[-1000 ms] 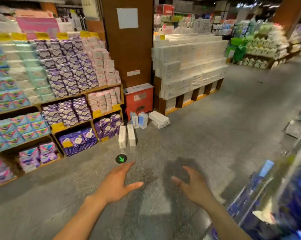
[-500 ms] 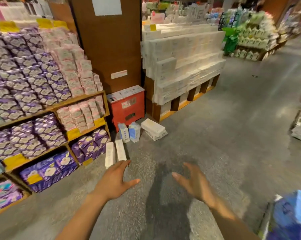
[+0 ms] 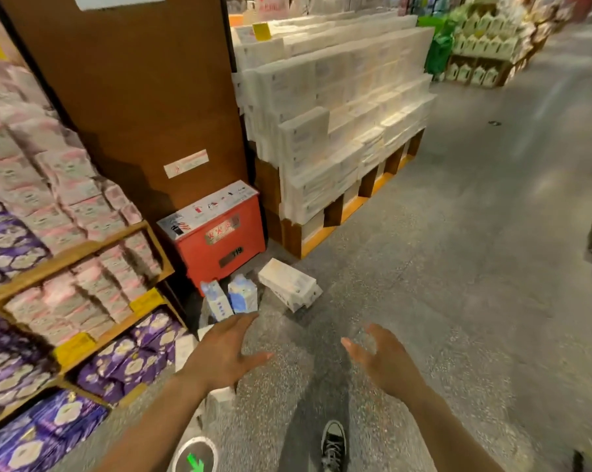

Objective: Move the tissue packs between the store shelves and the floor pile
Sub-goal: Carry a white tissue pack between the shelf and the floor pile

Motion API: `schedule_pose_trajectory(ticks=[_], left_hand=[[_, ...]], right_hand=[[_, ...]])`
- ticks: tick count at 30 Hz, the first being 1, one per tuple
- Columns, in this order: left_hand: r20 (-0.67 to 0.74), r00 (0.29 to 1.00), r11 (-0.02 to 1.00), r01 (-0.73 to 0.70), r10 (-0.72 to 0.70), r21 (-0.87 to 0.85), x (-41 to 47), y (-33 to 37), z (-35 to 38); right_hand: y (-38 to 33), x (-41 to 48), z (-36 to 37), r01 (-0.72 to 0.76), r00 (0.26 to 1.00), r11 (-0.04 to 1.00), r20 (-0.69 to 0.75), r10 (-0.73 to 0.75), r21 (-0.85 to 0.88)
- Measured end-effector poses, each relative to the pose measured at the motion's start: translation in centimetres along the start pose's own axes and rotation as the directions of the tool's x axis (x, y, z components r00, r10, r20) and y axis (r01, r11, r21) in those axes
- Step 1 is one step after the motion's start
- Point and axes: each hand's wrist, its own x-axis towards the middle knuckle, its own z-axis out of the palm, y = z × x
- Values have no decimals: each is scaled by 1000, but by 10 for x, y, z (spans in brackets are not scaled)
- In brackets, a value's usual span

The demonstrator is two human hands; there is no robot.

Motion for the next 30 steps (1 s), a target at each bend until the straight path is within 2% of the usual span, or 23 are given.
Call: schedule_pose_trajectory(ticks=[6, 11, 14, 18, 24, 30], left_hand=[[6, 992, 992, 123, -123, -13, 141, -22, -41], [-28, 986, 986, 161, -162, -39, 241, -52, -67], [31, 976, 969, 219, -217, -115, 304, -76, -75], [148, 968, 957, 228, -203, -177, 397, -126, -67], [241, 958, 976, 186, -155, -111, 568, -211, -9], [278, 945, 979, 196, -173, -55, 707, -306, 114]], right_hand=[[-48, 170, -46, -1, 998, 998, 65, 5, -56], [-78, 280, -66, -14, 996, 990, 83, 26, -140], [-88, 343, -61, -41, 994, 987, 90, 56, -158], [-96, 428, -36, -130, 986, 980, 84, 144, -150], [-80, 572, 27, -285, 956, 953, 46, 291, -107], [-2, 725, 129, -389, 920, 920, 41, 391, -40]])
